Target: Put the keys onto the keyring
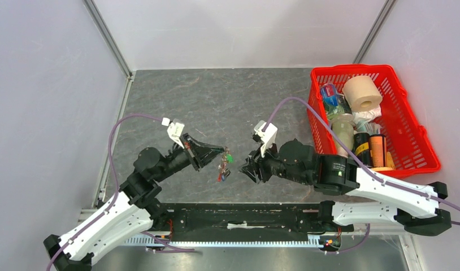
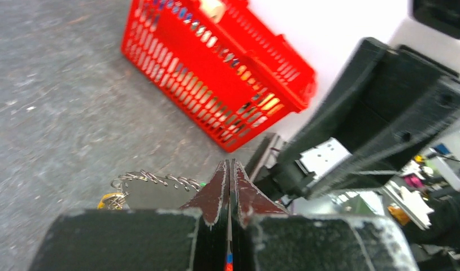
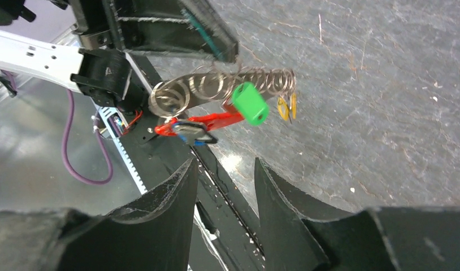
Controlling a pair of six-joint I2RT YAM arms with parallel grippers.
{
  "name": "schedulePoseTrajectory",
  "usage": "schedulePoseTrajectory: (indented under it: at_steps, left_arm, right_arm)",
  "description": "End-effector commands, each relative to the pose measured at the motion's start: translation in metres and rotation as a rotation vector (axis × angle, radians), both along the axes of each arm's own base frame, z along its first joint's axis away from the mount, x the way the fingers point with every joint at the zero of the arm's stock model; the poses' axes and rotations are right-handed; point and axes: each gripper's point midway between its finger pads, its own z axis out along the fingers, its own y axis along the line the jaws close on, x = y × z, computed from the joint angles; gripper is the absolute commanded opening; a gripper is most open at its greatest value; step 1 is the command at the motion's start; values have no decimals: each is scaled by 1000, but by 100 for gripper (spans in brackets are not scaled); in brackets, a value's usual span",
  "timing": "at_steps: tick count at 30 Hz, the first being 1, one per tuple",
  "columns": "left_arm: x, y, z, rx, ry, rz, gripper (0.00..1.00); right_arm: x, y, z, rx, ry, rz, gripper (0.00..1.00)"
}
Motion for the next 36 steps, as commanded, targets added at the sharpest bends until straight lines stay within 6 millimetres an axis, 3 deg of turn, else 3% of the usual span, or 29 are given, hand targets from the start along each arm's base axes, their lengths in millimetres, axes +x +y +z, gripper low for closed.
schedulePoseTrajectory:
  at_steps: [1, 9, 15, 24, 28, 30, 31, 33, 36]
  left_arm:
    - [39, 7, -5, 87, -25, 179, 2]
    - [86, -23, -65, 209, 61, 232, 2]
    - [123, -27, -110, 374, 114, 335, 2]
    - [149, -63, -189, 531, 274, 286, 4]
    - [152, -74, -201, 544, 294, 247, 28]
    - [152, -78, -196, 543, 282, 230, 64]
    - [153, -78, -191, 539, 272, 229, 74]
    - [154, -81, -176, 531, 249, 220, 81]
    - [152, -82, -143, 518, 198, 200, 83]
  right_arm:
    - [5, -8, -4, 17, 8, -60, 49]
    - [4, -14, -25, 2, 30, -78, 50]
    - [2, -23, -37, -4, 44, -93, 51]
    - [0, -36, -46, 7, 53, -110, 56]
    - [0, -42, -48, -5, 58, -129, 59]
    - [2, -45, -50, -13, 56, -142, 62]
    - [3, -46, -50, -14, 54, -147, 63]
    - [5, -47, -48, -14, 48, -159, 66]
    - [9, -49, -45, -18, 36, -178, 70]
